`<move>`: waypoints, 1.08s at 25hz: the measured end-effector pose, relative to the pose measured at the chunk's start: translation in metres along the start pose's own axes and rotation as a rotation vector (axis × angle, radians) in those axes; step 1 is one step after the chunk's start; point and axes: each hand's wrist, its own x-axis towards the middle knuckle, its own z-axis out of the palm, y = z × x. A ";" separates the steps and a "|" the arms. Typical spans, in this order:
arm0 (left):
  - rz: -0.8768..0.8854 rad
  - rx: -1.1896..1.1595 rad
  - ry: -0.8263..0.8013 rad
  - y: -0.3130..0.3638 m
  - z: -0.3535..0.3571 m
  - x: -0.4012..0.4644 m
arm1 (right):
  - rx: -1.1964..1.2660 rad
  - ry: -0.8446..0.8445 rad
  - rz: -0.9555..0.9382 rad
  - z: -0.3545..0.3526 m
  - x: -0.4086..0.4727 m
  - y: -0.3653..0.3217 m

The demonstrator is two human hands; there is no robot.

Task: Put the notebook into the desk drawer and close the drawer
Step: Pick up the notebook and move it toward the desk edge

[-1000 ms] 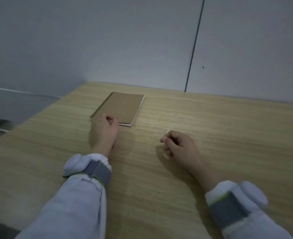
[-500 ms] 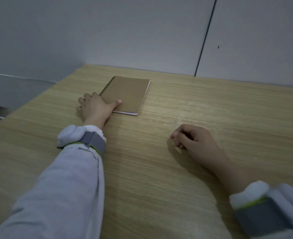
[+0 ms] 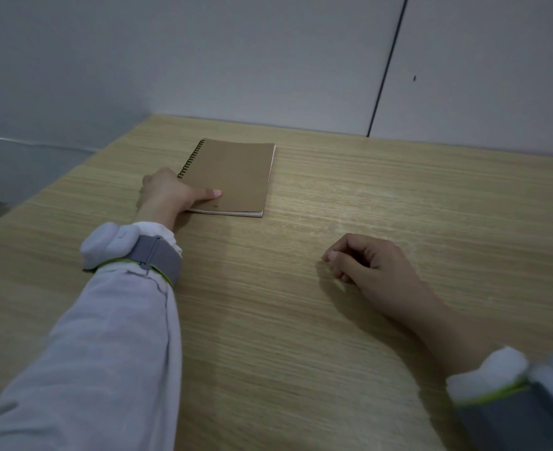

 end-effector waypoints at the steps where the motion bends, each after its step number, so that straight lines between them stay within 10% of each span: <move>1: -0.005 -0.024 -0.019 -0.001 -0.002 0.001 | 0.003 0.001 -0.001 0.000 0.000 0.000; 15: -0.084 -0.936 -0.254 -0.009 0.005 -0.008 | 0.121 -0.010 -0.018 -0.001 0.004 0.008; 27: 0.173 -1.176 -0.295 0.035 0.039 -0.087 | 0.578 0.322 0.161 -0.012 0.014 0.013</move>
